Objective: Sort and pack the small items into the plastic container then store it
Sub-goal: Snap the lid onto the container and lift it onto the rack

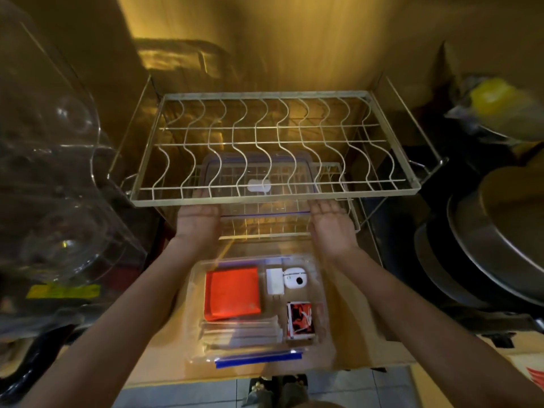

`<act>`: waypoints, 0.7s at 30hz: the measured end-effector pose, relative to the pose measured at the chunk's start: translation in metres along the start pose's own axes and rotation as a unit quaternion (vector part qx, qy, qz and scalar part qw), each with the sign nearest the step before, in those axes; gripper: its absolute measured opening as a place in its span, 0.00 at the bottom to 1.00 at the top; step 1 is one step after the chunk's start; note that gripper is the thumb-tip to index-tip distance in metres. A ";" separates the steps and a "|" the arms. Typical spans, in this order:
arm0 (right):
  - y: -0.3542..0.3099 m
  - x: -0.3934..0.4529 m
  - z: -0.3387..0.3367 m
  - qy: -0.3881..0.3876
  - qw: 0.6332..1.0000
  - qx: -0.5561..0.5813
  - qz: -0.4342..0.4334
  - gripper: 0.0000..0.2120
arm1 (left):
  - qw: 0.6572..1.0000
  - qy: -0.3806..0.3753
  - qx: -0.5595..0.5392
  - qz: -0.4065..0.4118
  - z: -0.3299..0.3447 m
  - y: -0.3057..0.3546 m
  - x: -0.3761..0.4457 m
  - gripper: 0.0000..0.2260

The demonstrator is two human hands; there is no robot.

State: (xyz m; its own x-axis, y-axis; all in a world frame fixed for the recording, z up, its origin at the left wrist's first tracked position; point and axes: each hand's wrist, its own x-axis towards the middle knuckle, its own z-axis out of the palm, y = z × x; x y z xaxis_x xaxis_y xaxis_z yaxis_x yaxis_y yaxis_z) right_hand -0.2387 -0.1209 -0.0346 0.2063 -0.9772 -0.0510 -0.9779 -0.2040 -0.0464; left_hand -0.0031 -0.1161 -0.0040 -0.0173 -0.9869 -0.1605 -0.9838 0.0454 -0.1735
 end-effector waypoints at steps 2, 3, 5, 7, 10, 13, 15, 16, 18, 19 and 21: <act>0.006 0.008 0.006 -0.022 0.999 -0.020 -0.015 0.30 | 1.000 -0.030 0.007 0.001 0.010 -0.002 0.006 0.13; 0.008 0.010 0.009 -0.024 0.999 -0.019 -0.022 0.29 | 0.999 -0.041 0.013 0.000 0.016 -0.003 0.009 0.13; 0.011 0.011 0.012 -0.006 0.999 -0.022 -0.040 0.27 | 0.999 -0.039 0.011 0.000 0.027 -0.004 0.014 0.14; 0.013 0.012 0.015 0.029 0.998 -0.036 -0.051 0.25 | 1.000 -0.026 0.008 0.000 0.035 -0.005 0.016 0.16; 0.013 0.010 0.014 0.067 0.994 -0.041 -0.070 0.23 | 1.000 -0.016 0.003 0.000 0.038 -0.005 0.014 0.18; 0.012 0.002 0.015 0.094 0.992 -0.045 -0.076 0.24 | 0.999 0.022 -0.034 0.003 0.043 -0.007 0.005 0.22; 0.013 -0.005 0.016 0.128 0.989 -0.035 -0.066 0.23 | 0.993 0.057 -0.102 -0.003 0.049 -0.010 -0.004 0.21; 0.014 -0.010 0.017 0.152 0.986 -0.024 -0.066 0.21 | 0.987 0.072 -0.143 -0.008 0.051 -0.011 -0.009 0.20; 0.018 -0.020 0.018 0.220 0.972 -0.005 -0.083 0.18 | 0.970 0.120 -0.213 -0.003 0.053 -0.014 -0.019 0.17; 0.020 -0.026 0.019 0.250 0.964 0.006 -0.091 0.16 | 0.961 0.145 -0.234 0.009 0.052 -0.016 -0.026 0.17; 0.022 -0.040 0.017 0.275 0.956 0.042 -0.094 0.14 | 0.946 0.182 -0.263 0.044 0.047 -0.020 -0.041 0.16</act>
State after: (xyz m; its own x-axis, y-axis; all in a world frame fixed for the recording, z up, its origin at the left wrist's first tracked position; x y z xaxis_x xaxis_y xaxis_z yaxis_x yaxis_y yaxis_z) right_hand -0.2680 -0.0852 -0.0507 0.3054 -0.8119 0.4975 -0.9142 -0.3961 -0.0852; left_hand 0.0255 -0.0690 -0.0394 -0.0705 -0.9752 0.2100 -0.9267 0.1419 0.3480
